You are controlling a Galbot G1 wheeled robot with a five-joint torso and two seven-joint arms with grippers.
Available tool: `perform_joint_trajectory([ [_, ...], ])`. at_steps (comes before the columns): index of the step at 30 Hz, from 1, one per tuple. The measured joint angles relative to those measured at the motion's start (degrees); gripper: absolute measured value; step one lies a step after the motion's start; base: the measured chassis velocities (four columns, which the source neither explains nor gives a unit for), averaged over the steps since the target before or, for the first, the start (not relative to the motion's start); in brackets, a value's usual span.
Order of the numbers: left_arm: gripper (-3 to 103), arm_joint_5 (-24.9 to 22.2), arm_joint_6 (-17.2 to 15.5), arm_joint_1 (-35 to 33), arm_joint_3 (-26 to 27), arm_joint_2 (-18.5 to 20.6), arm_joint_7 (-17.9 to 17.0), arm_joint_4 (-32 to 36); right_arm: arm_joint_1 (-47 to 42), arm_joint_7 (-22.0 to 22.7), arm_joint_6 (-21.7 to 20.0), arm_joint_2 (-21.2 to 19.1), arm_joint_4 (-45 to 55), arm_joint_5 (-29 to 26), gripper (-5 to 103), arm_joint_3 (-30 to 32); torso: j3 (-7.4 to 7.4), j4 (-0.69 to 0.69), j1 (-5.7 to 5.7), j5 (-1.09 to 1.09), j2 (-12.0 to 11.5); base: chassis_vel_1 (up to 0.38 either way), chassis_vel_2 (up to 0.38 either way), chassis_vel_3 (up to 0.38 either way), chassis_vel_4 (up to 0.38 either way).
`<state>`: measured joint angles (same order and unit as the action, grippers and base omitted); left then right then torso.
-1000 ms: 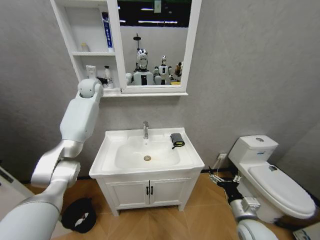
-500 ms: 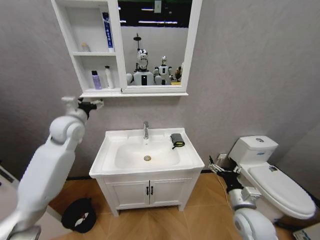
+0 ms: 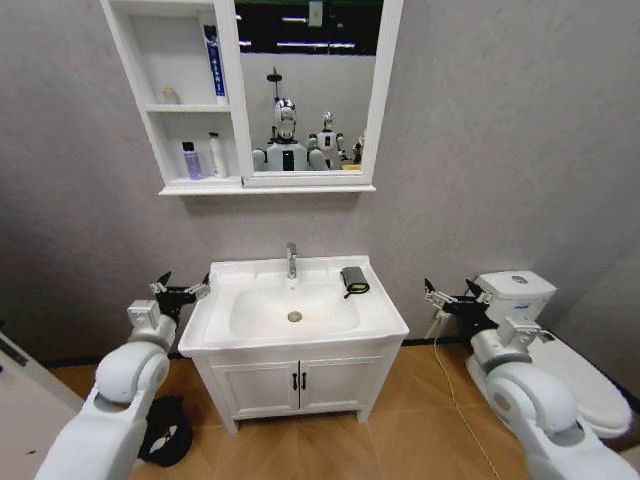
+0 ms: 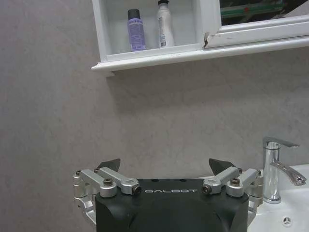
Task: Move facial cleanser and shampoo from washbasin to cabinet, then wipe washbasin with towel.
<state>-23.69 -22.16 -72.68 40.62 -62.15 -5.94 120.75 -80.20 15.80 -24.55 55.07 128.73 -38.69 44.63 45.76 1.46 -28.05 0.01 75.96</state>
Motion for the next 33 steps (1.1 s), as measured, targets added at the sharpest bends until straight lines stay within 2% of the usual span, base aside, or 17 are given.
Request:
perform_joint_trajectory([
  [1, 100, -0.34, 2.01, -0.90, 0.50, -0.20, 1.27, -0.52, 0.37, -0.40, -0.49, -0.06, -0.49, -2.02, 100, -0.13, 0.00, 0.00, 0.00, 0.00, 0.00, 0.000, 0.000, 0.000, 0.000],
  [6, 100, -0.75, 3.93, -0.94, 0.56, -0.34, 1.36, -1.18, 0.77, -1.40, -0.59, 0.25, -1.42, -2.93, 100, -0.47, 0.00, 0.00, 0.00, 0.00, 0.00, 0.000, 0.000, 0.000, 0.000],
  [9, 100, -0.77, 3.86, -0.38, 0.13, -0.16, 1.02, -1.05, 0.52, -3.53, 0.18, 0.37, -1.86, -0.49, 100, -0.23, 0.00, 0.00, 0.00, 0.00, 0.00, 0.000, 0.000, 0.000, 0.000],
  [15, 100, -0.79, 2.76, 0.58, -1.07, 0.12, -0.26, -0.37, -0.48, -4.84, 1.29, 0.42, -1.85, 1.05, 100, 0.57, 0.00, 0.00, 0.01, 0.00, 0.00, 0.000, 0.000, 0.000, 0.000],
  [32, 100, -1.90, 1.48, 1.36, -0.95, 0.43, -2.00, 0.45, -1.59, -5.31, 1.82, 0.73, -1.17, 2.10, 100, -0.37, 0.02, -0.02, -0.06, -0.01, -0.03, -0.112, 0.103, 0.118, -0.112],
  [33, 100, -2.15, 1.34, 1.27, -1.09, 0.34, -2.40, 0.79, -1.31, -5.08, 1.66, 0.36, -1.29, 1.91, 100, -0.71, 0.01, 0.01, -0.06, 0.00, -0.03, -0.070, 0.080, 0.016, -0.004],
])
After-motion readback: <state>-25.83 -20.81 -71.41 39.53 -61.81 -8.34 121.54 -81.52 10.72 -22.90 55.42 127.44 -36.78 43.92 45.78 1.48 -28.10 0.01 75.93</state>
